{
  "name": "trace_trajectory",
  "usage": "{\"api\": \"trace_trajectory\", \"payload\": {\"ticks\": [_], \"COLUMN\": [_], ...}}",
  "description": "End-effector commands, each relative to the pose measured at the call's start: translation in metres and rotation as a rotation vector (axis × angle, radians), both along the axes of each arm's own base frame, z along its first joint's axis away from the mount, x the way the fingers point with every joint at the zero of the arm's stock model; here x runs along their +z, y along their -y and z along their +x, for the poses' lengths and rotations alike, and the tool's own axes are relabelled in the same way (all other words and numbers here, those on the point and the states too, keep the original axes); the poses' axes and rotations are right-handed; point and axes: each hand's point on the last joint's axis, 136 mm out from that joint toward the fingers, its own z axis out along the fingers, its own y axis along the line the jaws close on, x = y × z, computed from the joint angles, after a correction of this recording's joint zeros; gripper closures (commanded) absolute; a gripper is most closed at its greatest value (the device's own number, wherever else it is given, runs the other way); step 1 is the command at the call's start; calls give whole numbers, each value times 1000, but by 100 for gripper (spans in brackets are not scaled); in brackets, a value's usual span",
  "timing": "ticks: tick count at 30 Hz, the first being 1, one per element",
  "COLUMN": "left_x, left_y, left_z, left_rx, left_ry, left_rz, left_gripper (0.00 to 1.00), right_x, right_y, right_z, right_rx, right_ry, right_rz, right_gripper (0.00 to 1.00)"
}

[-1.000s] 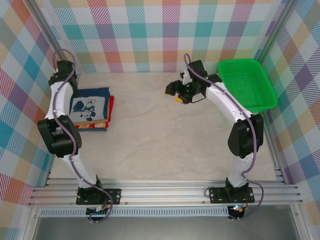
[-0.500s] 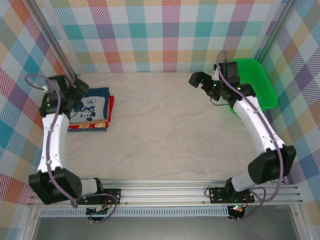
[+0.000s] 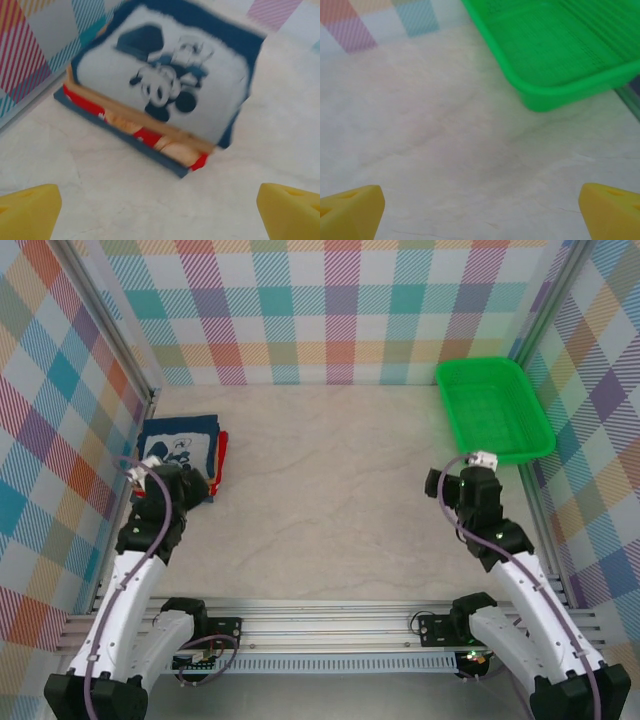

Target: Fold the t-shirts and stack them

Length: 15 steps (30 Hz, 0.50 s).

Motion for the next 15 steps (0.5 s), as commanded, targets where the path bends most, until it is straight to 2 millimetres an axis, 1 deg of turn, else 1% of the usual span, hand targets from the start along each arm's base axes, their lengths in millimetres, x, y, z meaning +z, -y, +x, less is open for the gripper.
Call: {"api": "trace_trajectory", "payload": {"ticks": [1, 3, 4, 6, 8, 10, 11, 13, 15], "left_x": [-12, -27, -33, -43, -53, -62, -69, -76, -77], "left_y": [-4, -4, -1, 2, 7, 7, 8, 13, 17], "left_z": [2, 6, 9, 17, 24, 32, 37, 50, 64], "left_rx": [-33, -47, -70, -100, -136, -121, -129, -164, -180], "left_ry": [80, 124, 134, 156, 175, 201, 186, 165, 182], "left_rz": [92, 117, 123, 138, 150, 131, 131, 138, 136], "left_gripper": [0, 0, 0, 0, 0, 0, 0, 0, 0], "right_x": [7, -16, -23, -44, -61, -78, -86, -86, -84], "right_y": [14, 8, 7, 7, 7, 7, 9, 7, 8], "right_z": [8, 7, 7, 5, 4, 4, 5, 13, 23], "right_rx": [8, 38, 41, 33, 44, 59, 59, 78, 75], "right_ry": [109, 97, 94, 68, 46, 25, 19, 32, 57], "right_rz": [-186, -151, -134, -111, -120, -145, -146, -138, -116], "right_gripper": [0, 0, 0, 0, 0, 1, 0, 0, 0]}}
